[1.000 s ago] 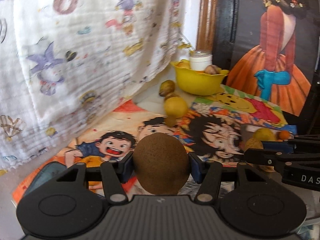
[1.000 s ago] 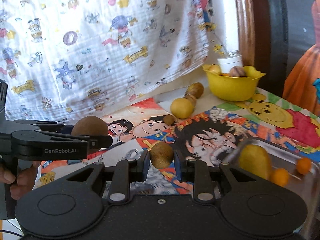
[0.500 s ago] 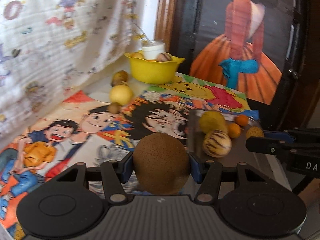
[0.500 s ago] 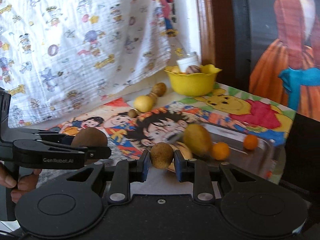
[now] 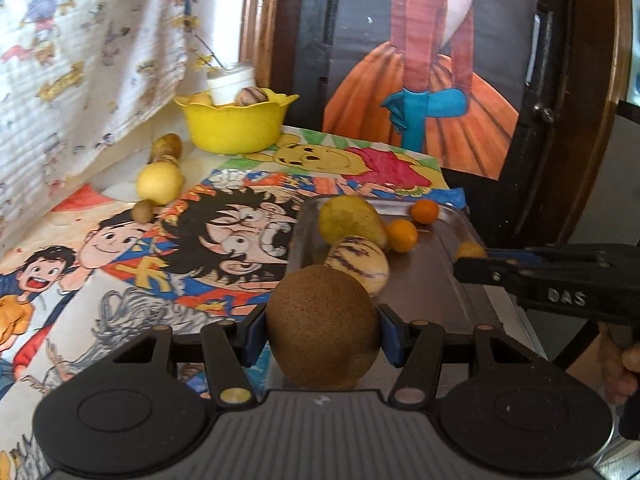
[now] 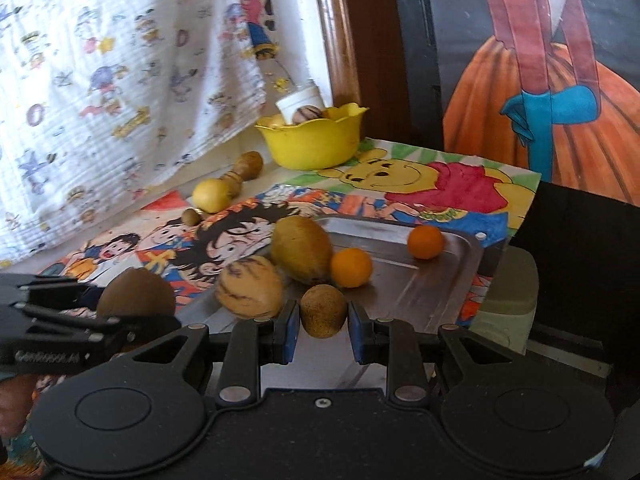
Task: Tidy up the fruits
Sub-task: 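Carry the kiwi and small brown fruit onto the metal tray and open both tools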
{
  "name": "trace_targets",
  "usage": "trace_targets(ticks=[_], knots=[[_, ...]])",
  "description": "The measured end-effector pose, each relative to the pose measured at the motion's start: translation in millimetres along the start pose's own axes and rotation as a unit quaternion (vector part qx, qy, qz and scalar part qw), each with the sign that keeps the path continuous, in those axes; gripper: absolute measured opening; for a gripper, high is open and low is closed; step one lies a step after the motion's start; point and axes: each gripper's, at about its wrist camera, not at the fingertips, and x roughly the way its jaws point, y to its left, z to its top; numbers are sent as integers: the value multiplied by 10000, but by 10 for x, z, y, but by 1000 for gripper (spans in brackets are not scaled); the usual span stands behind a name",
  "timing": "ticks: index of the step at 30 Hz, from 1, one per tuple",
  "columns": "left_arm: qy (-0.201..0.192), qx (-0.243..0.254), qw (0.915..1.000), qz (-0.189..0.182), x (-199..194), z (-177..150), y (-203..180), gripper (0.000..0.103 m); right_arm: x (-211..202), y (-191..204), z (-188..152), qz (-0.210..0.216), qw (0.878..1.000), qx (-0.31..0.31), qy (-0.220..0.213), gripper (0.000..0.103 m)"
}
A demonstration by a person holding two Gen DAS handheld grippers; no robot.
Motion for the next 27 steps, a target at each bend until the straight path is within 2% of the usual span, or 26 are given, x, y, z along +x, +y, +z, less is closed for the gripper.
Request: trace_targets(ticks=[11, 27], knots=[[136, 120, 9998, -57, 197, -53, -59, 61, 230, -105, 2, -45, 10000, 54, 40, 28], [71, 237, 9997, 17, 264, -74, -55, 61, 366, -108, -17, -97, 9998, 97, 122, 28]])
